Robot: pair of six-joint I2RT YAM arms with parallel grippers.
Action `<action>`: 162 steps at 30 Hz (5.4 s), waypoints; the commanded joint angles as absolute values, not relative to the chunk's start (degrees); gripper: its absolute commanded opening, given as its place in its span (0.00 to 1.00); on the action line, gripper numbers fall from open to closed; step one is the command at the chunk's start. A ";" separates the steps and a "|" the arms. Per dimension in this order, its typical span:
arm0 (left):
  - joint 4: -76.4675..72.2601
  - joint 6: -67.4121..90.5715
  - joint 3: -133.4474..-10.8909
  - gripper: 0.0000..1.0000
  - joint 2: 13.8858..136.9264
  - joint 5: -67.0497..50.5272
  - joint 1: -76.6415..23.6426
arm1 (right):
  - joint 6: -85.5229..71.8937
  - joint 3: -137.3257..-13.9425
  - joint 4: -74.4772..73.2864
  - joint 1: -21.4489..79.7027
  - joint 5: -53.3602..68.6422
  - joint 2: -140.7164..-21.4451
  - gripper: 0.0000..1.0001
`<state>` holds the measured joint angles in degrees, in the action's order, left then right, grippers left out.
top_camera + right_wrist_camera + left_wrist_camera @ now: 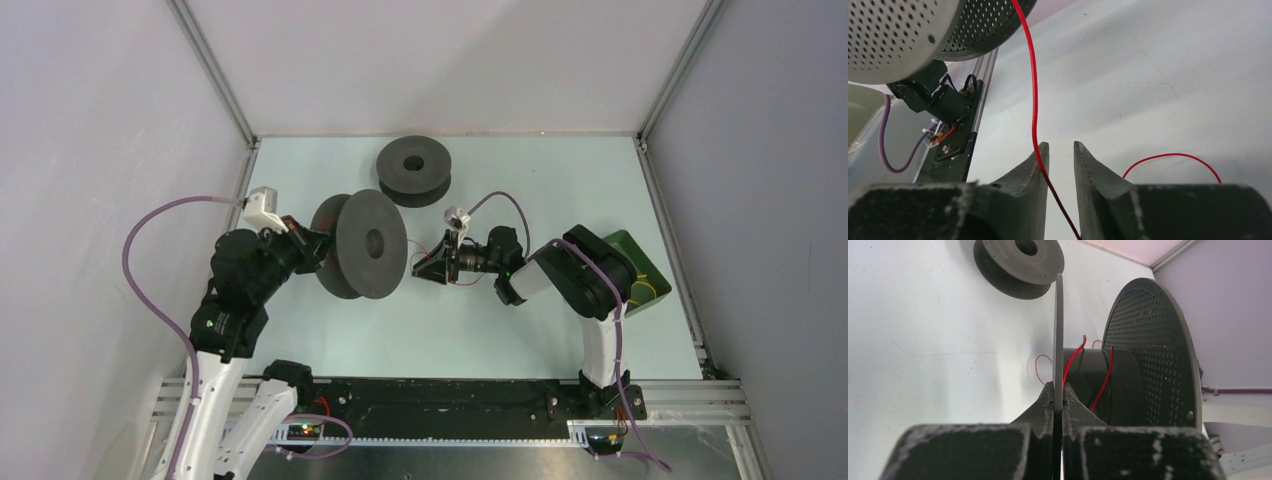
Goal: Wrap the cables
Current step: Wrap the cable around the cable reel.
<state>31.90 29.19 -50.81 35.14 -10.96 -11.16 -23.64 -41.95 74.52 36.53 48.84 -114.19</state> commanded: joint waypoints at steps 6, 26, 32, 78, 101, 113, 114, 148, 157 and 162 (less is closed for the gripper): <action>19.11 41.41 -51.50 0.00 32.75 -9.40 -9.86 | -25.06 -40.15 81.17 41.78 41.46 -116.57 0.26; 8.47 50.84 -47.34 0.00 32.80 -1.46 -7.44 | -5.82 -32.52 51.80 57.81 16.20 -92.41 0.00; 6.92 52.86 -46.53 0.00 34.31 -1.68 -6.21 | -5.40 -32.73 42.38 60.43 11.26 -88.72 0.00; 25.46 7.09 -50.40 0.00 46.53 29.52 -30.58 | 30.86 -65.31 16.70 71.03 -9.66 -81.87 0.00; 39.49 -12.40 -55.60 0.00 43.59 -5.18 -32.16 | 16.74 -68.15 0.83 48.81 9.02 -81.41 0.01; 44.08 -9.65 -61.77 0.00 43.41 -7.49 -32.17 | 16.38 -67.75 -2.01 40.29 26.52 -82.42 0.07; 44.10 -9.44 -62.18 0.00 43.55 -7.88 -32.17 | 16.73 -67.47 -1.75 40.23 27.94 -82.74 0.07; 41.29 12.12 -69.56 0.00 38.30 -5.62 -28.72 | 2.01 -44.22 42.90 38.32 39.52 -103.15 0.29; 37.27 17.46 -67.49 0.00 36.81 -4.85 -26.02 | 0.18 -42.52 49.20 38.49 38.57 -109.01 0.28; 33.89 23.82 -65.54 0.00 35.06 -2.38 -22.10 | -2.42 -41.29 52.39 38.41 36.65 -109.87 0.11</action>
